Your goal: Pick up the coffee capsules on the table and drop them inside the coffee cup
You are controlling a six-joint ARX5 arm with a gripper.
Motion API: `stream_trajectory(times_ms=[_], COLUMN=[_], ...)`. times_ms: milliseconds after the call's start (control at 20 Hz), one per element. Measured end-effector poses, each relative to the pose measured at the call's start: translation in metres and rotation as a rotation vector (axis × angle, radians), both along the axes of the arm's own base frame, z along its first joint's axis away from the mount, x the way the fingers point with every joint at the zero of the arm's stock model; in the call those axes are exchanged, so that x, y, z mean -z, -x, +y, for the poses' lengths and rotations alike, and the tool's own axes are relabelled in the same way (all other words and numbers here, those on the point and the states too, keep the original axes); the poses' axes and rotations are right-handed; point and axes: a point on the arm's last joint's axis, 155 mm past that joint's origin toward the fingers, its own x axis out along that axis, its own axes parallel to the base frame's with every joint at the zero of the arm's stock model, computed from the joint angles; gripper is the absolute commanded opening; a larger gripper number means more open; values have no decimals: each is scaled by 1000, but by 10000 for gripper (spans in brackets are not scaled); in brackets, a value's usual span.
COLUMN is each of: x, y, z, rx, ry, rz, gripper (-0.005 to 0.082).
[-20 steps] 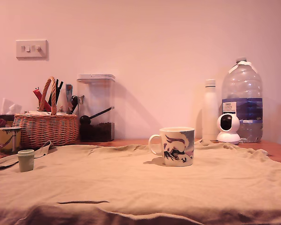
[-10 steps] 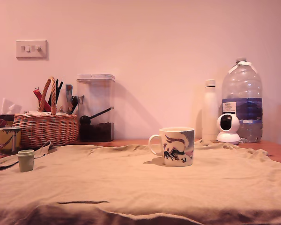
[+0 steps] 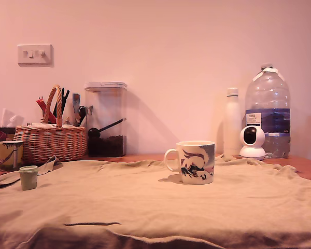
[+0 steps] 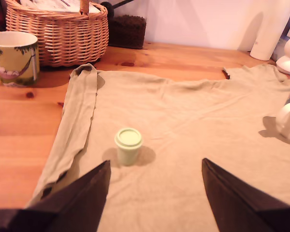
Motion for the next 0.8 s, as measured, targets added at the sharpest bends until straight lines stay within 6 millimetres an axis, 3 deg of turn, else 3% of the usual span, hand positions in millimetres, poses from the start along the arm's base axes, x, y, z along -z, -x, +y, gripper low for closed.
stream_trajectory(times_ms=[350,550,800], x=[0,20,24], y=[-15,-20,-29], z=[-2,-3,-7], rx=[6,18,34], ry=[-24,-52,-46], rz=[-49,-5,-38], gripper=[549,549,549])
